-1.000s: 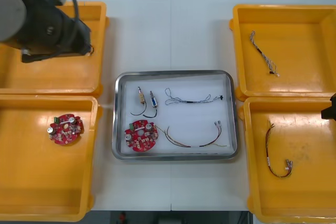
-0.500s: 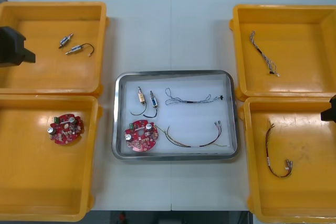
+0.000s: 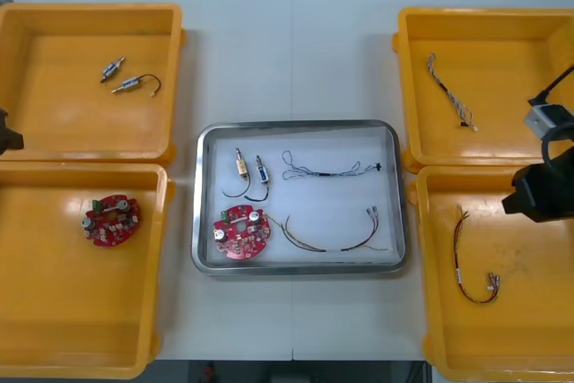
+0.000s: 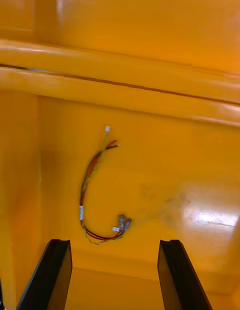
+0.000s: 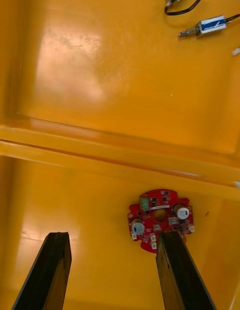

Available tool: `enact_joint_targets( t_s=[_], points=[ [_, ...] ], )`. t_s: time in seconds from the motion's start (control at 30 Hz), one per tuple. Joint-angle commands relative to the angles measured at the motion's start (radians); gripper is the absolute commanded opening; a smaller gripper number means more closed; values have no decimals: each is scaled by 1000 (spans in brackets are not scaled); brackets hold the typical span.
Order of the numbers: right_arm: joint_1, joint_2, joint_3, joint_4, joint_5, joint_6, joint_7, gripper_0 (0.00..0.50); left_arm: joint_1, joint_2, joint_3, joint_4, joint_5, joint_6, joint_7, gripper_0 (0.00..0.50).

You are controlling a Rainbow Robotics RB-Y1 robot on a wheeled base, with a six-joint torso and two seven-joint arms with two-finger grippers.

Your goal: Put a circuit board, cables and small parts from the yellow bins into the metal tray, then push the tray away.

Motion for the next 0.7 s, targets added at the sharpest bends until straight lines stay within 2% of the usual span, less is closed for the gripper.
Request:
enact_joint_targets(
  t_s=[0.03, 0.3, 0.47, 0.7],
  points=[
    [-124, -14, 133, -26, -21, -7, 56, 500, 80, 20, 40, -61, -46, -20, -69, 500],
    [-241, -1, 316, -26, -41, -63, 88, 500, 117, -43, 72, -98, -72, 6, -63, 500],
    [-313, 26, 429, -26, -49, -78, 113, 500, 131, -74, 103, -135, -84, 61, -59, 500],
    [-431, 68, 580, -26, -41, -78, 151, 500, 180, -105, 138, -166, -89, 56, -63, 500]
  ],
)
